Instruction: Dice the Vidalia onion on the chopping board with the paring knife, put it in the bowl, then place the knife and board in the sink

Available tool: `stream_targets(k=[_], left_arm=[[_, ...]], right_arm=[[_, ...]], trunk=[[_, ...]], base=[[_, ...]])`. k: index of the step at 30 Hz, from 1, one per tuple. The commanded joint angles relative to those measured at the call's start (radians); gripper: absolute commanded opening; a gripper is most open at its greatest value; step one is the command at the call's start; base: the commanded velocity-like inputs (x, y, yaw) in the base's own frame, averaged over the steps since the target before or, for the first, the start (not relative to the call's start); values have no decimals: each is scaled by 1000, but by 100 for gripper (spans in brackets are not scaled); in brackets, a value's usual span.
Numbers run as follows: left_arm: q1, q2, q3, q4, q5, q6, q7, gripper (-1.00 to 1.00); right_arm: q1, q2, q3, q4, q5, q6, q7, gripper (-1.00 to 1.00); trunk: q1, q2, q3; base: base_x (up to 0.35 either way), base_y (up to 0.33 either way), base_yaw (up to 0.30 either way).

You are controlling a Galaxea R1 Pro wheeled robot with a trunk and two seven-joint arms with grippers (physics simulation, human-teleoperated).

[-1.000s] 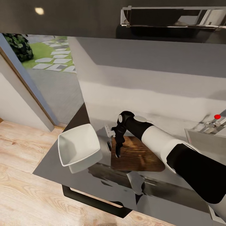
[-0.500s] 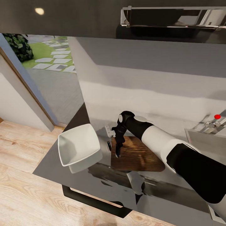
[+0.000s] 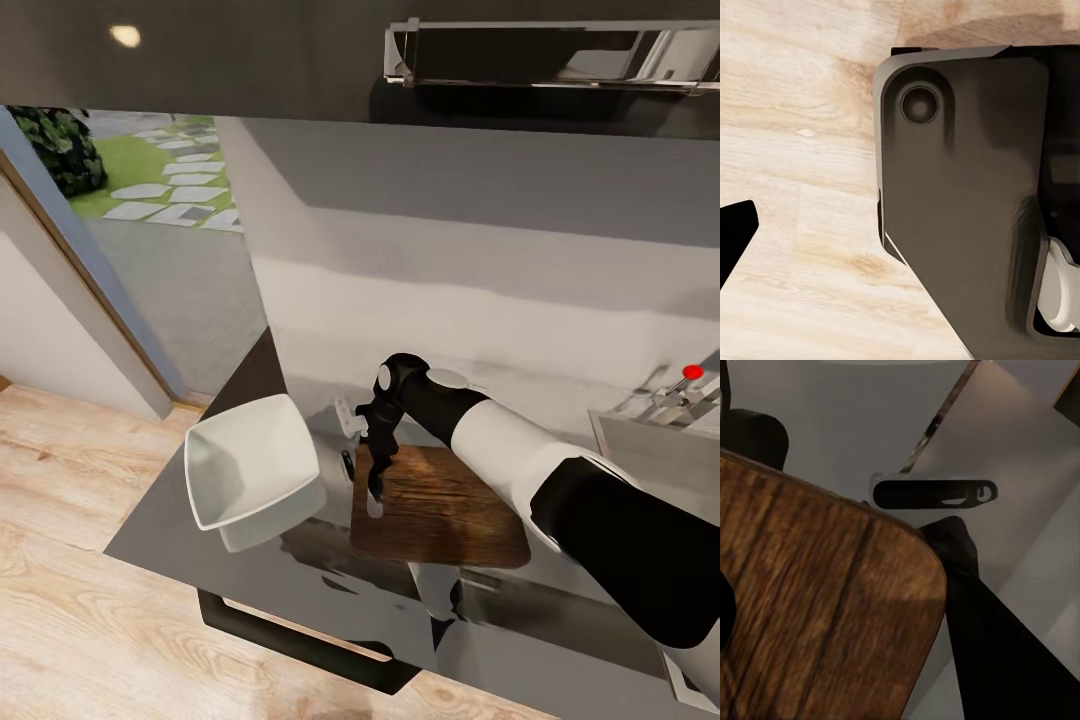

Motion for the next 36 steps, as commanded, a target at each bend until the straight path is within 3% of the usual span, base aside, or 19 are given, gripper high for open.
stream_targets(k=[1, 14, 29, 36], left_arm=[[0, 0, 0, -1, 0, -2, 0, 100], [0, -1, -3, -1, 1, -2, 0, 100], [0, -1, -3, -1, 0, -2, 0, 100], [0, -1, -3, -1, 1, -2, 0, 100]], right_arm=[[12, 0, 9, 2, 2, 13, -67, -100], [11, 0, 9, 2, 2, 16, -66, -100], [12, 0, 10, 2, 2, 17, -64, -100], [12, 0, 9, 2, 2, 17, -64, -100]], trunk=[[1, -1, -1], [1, -1, 17], [1, -1, 41], [1, -1, 53]], base=[[0, 0, 0], [-11, 0, 0], [-196, 0, 0], [-37, 0, 0]])
